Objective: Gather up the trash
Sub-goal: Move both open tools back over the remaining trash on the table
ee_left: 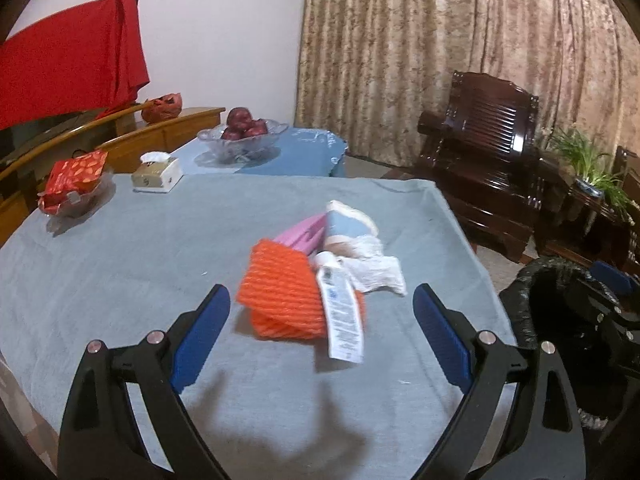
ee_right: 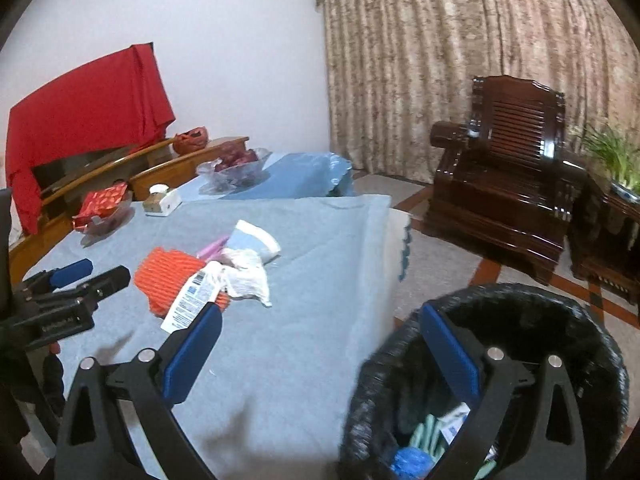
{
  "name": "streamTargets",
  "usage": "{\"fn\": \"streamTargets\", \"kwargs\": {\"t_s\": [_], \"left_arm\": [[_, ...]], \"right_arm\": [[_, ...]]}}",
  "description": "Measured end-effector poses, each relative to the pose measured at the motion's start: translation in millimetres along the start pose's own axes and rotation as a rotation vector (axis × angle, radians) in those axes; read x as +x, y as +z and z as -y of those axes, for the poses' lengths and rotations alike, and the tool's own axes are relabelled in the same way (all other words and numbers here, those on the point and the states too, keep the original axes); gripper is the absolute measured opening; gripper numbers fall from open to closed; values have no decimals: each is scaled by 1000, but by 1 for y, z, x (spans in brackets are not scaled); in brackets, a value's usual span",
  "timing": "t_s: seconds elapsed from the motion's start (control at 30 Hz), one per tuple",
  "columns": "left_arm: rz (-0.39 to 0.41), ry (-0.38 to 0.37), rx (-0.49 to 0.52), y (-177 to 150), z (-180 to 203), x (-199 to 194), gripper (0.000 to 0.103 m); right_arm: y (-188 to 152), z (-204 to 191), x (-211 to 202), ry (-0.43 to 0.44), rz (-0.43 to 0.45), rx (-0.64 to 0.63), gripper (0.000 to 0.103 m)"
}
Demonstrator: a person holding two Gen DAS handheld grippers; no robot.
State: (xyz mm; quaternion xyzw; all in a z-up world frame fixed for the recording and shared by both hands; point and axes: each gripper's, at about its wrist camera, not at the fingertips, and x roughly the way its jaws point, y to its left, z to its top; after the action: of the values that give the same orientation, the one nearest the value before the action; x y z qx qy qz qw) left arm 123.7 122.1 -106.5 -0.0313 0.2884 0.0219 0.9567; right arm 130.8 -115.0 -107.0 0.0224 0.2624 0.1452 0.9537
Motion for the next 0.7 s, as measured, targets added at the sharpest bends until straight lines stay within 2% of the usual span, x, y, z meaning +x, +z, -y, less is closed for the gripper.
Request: {"fn": "streamTargets", "kwargs": {"t_s": [0.17,0.3,0.57,0.7], "left_arm": [[-34,-4,-5,-8,-8,16,76],[-76,-28,-15,-16,-8,33,63],[-170,-35,-19,-38,3,69,55],[-200,-45,-45,-42,4,83,41]], "right_arm": [[4,-13,23,8,-10,-17,97],[4,-18,41,2,-30,-22,97],[-2,-21,58,-2,-67,-37,96],[-4,-16,61,-9,-77,-32,96]]}}
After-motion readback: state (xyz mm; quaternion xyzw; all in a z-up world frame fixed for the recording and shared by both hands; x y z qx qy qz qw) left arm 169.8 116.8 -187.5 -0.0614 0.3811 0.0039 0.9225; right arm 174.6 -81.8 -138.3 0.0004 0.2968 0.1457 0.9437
